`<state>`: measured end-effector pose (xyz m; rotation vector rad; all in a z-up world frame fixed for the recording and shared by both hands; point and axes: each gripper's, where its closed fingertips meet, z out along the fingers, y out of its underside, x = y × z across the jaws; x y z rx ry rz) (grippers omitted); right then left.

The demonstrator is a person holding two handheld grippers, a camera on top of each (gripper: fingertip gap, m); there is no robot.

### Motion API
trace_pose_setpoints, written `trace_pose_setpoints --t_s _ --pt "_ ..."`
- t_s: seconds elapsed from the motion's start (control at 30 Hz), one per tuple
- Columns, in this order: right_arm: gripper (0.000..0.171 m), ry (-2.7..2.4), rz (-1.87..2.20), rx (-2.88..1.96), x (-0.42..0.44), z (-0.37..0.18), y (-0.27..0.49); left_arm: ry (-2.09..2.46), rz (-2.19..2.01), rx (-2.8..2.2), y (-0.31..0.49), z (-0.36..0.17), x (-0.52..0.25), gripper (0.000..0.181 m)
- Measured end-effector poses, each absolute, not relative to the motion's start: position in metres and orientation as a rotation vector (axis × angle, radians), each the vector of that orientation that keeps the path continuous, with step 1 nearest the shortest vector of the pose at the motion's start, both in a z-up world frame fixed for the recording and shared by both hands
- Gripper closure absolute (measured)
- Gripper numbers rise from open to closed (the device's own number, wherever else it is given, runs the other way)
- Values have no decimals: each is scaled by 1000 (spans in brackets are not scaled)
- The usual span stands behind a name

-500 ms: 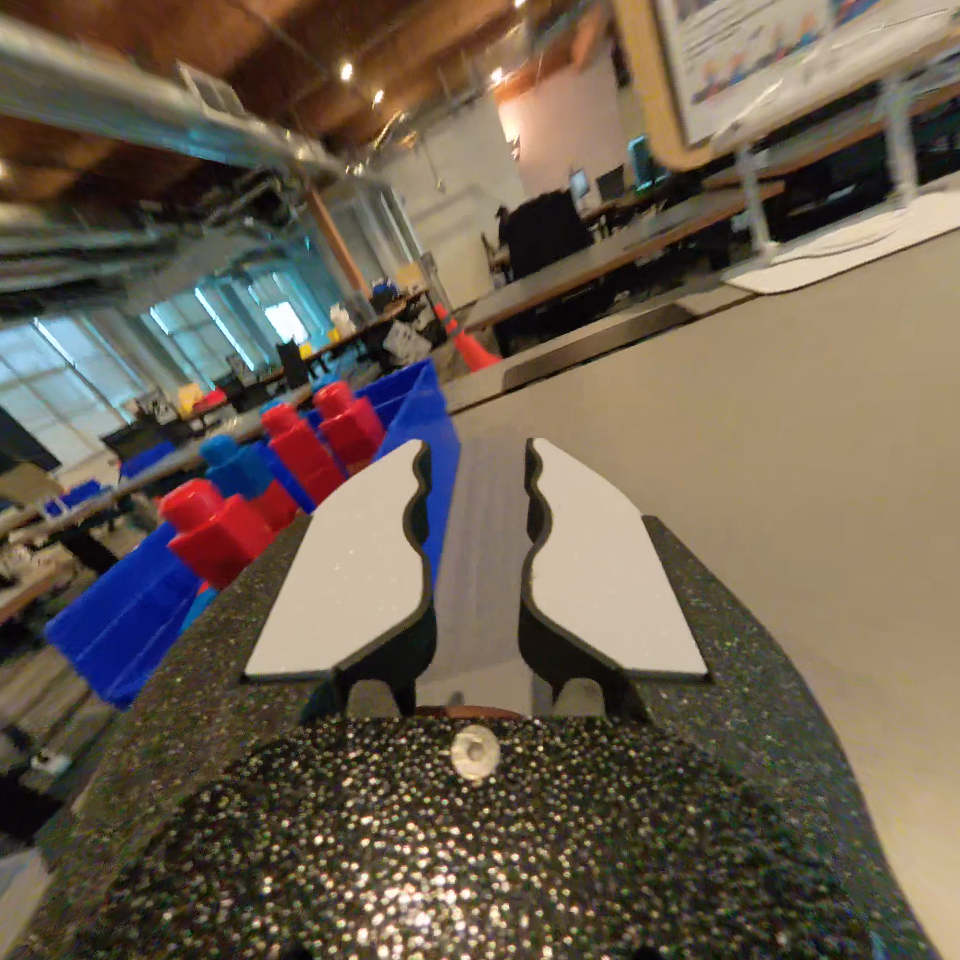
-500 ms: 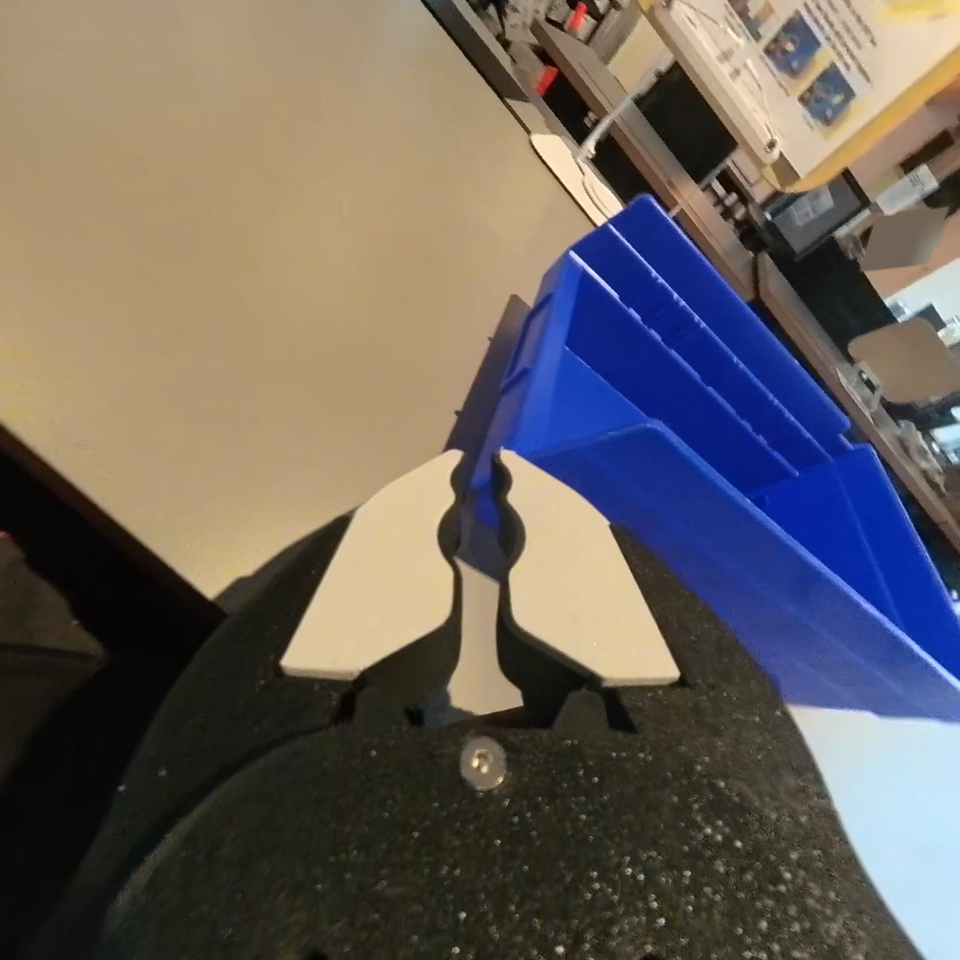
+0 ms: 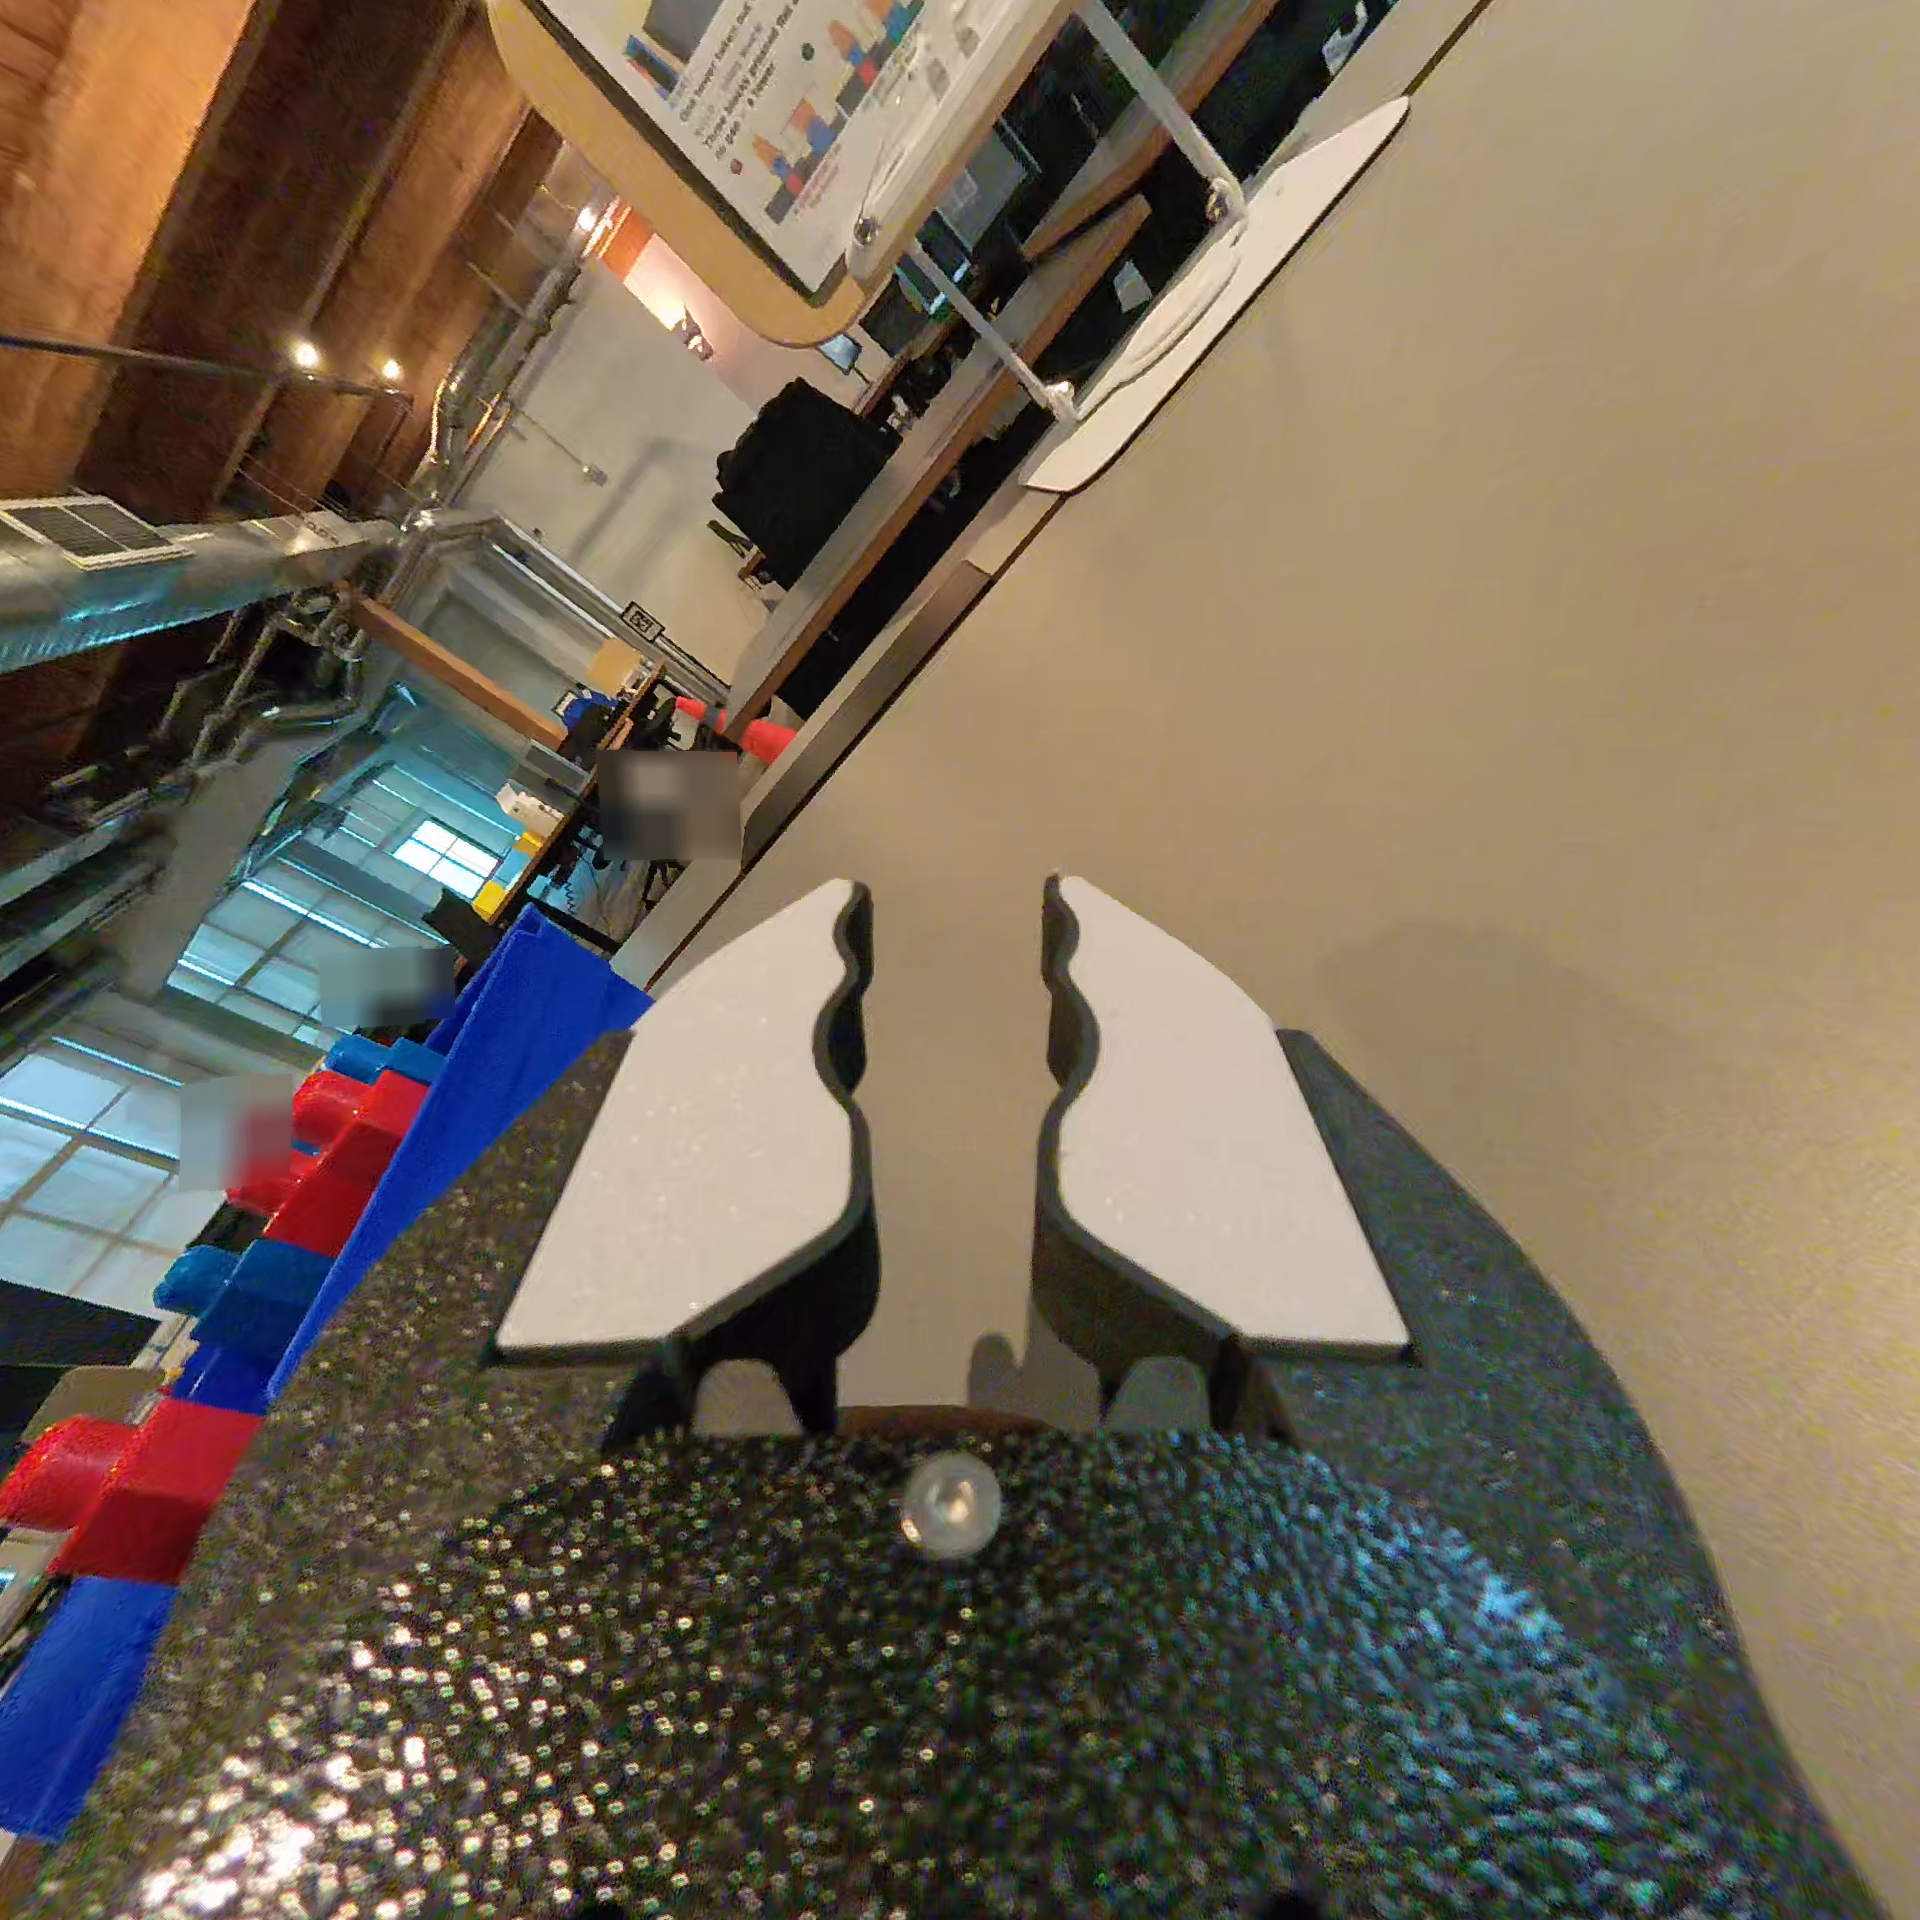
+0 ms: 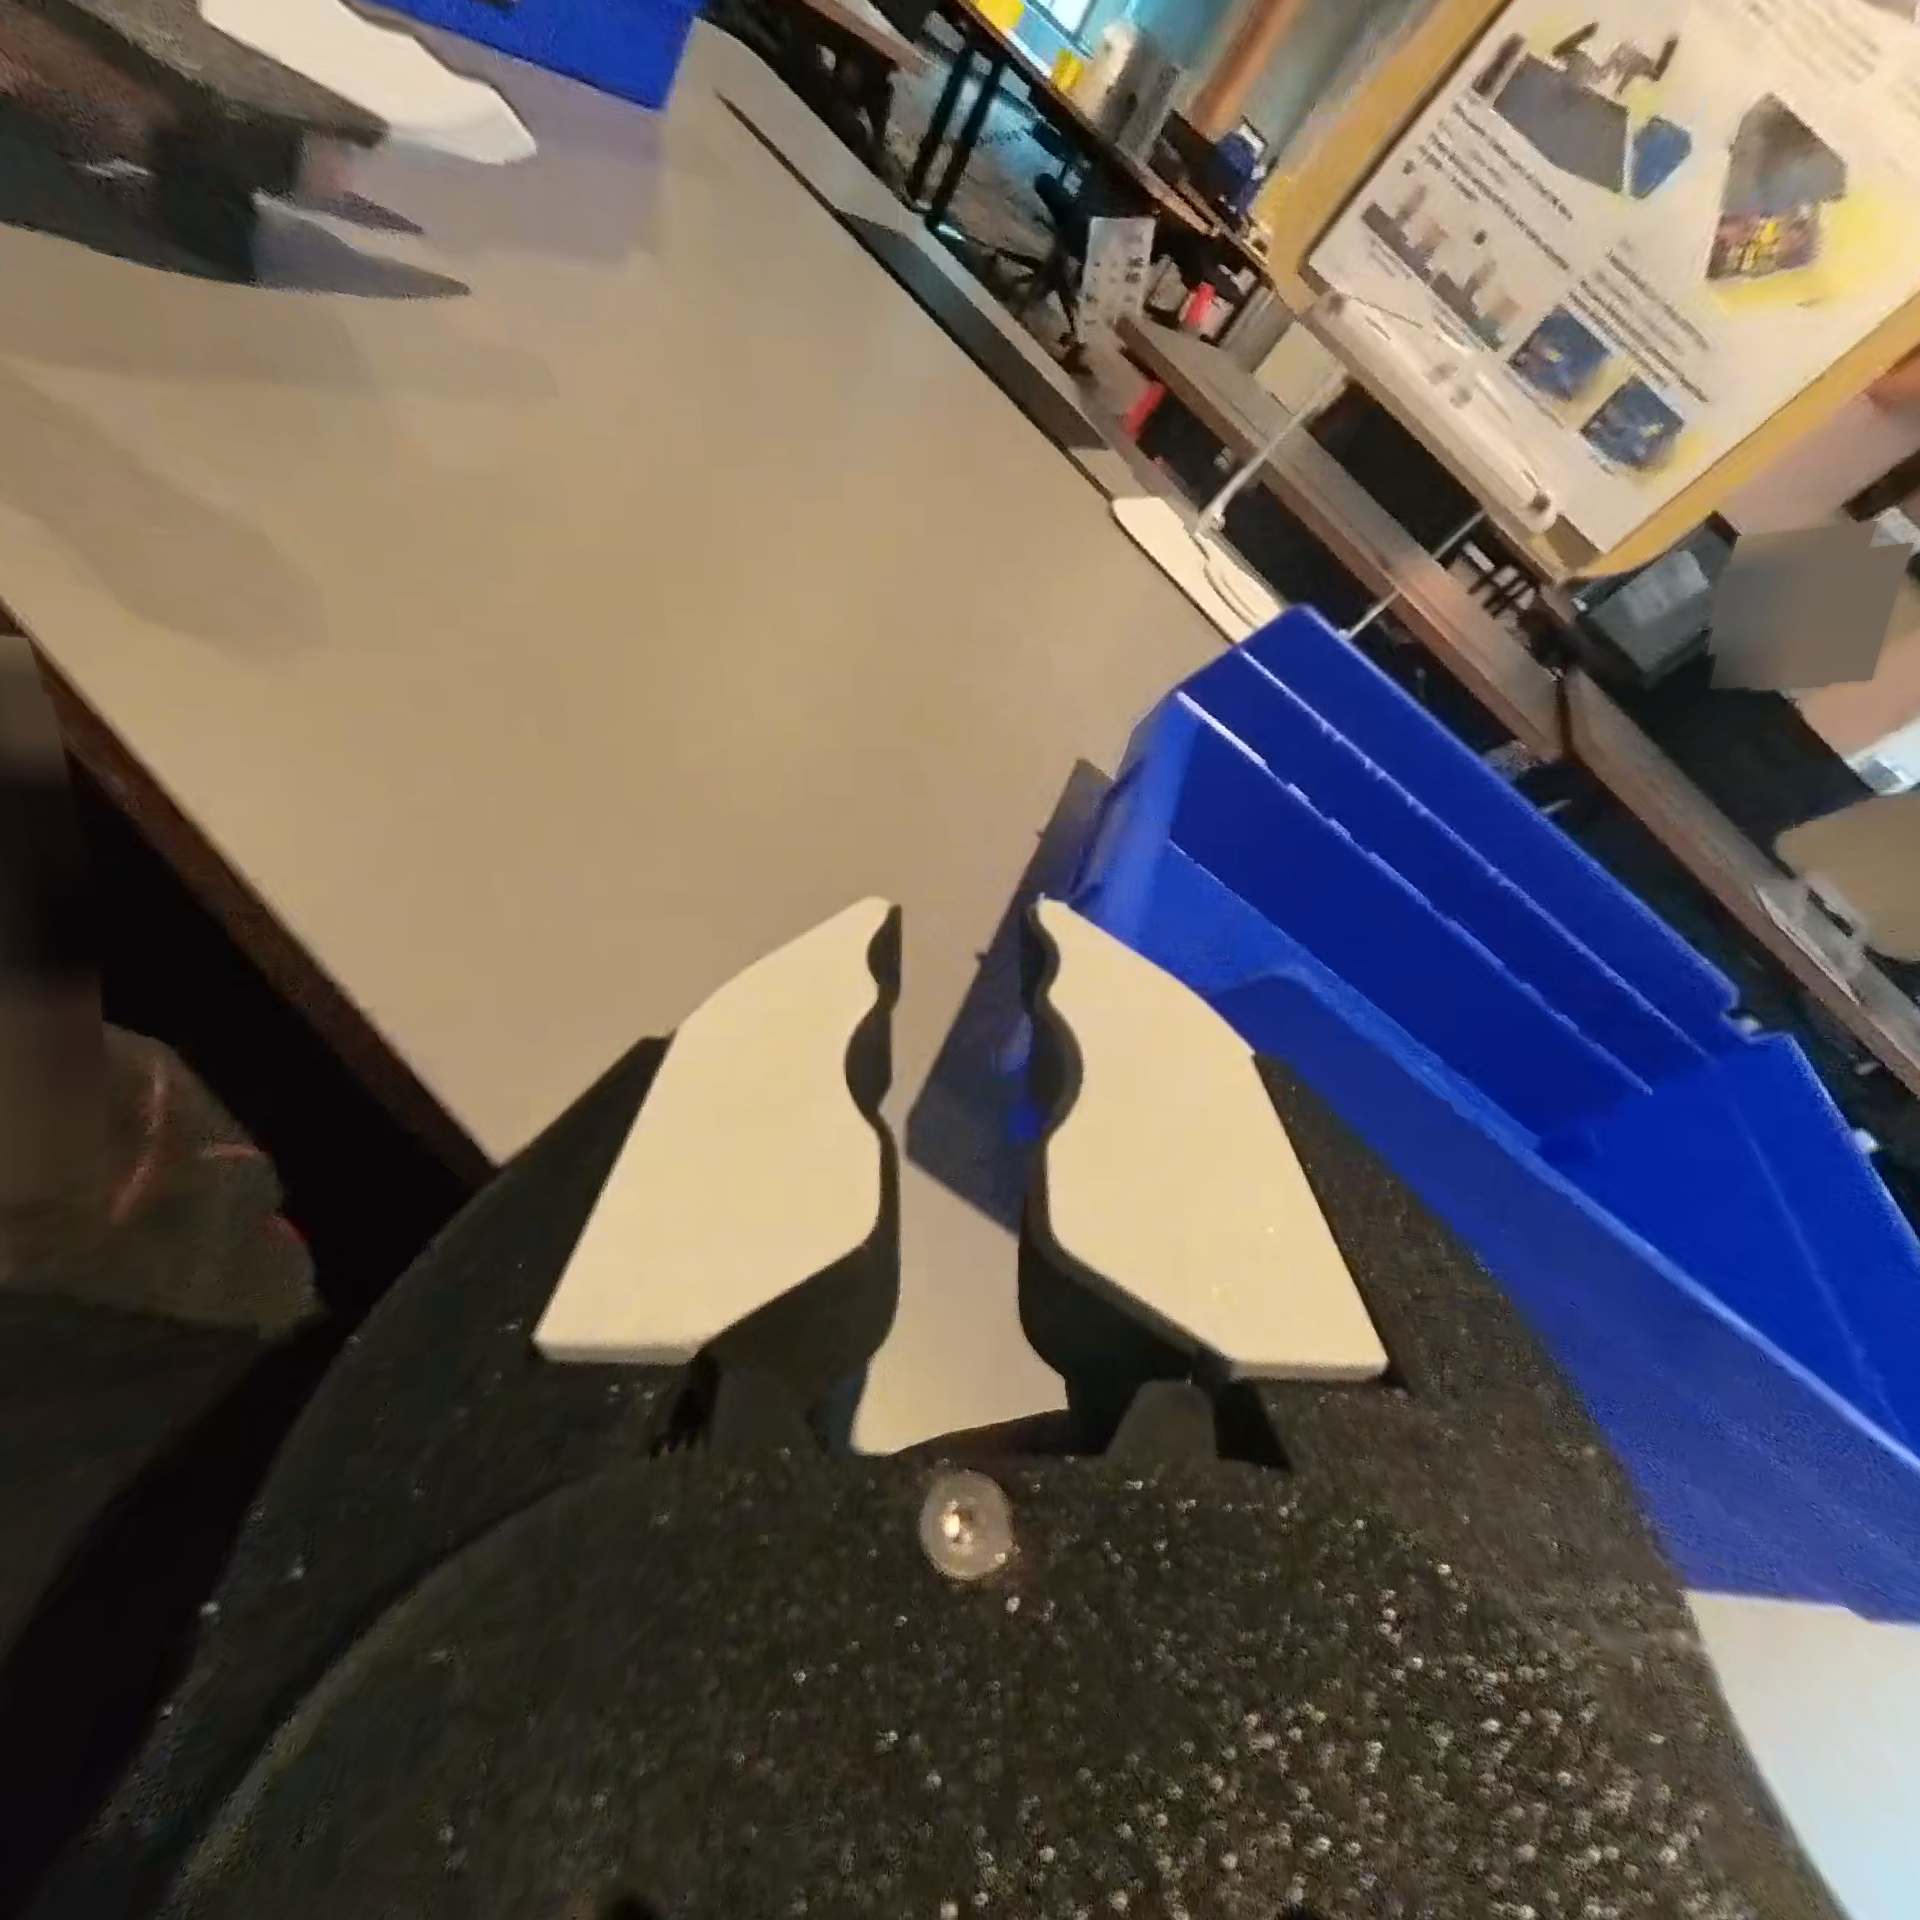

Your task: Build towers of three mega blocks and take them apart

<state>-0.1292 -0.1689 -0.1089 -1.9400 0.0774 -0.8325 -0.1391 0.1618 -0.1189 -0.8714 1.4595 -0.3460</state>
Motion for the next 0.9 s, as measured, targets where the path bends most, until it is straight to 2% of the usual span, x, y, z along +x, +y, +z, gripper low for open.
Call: trace_pose_setpoints --t_s 0.1,0.2,0.47,0.7,0.77,0.9 --pt "152 181 -867 -1955 -111 -112 -160 1466 -340 -866 161 -120 -141 152" --pt "171 373 -858 -1947 -91 -116 -172 1484 -317 -856 160 -123 -141 153" --pt "171 716 -1044 -1921 -45 -115 -261 1507 -284 -854 161 -127 -141 153" --pt "156 975 -1235 -1883 -5 -111 -352 1518 -265 -856 161 -130 -140 154" --pt "154 950 -1187 -1839 -8 -102 -343 1521 -261 -855 161 -130 -140 154" --pt "144 769 -1052 -1851 -21 -87 -273 1530 -251 -855 161 -132 -139 154"
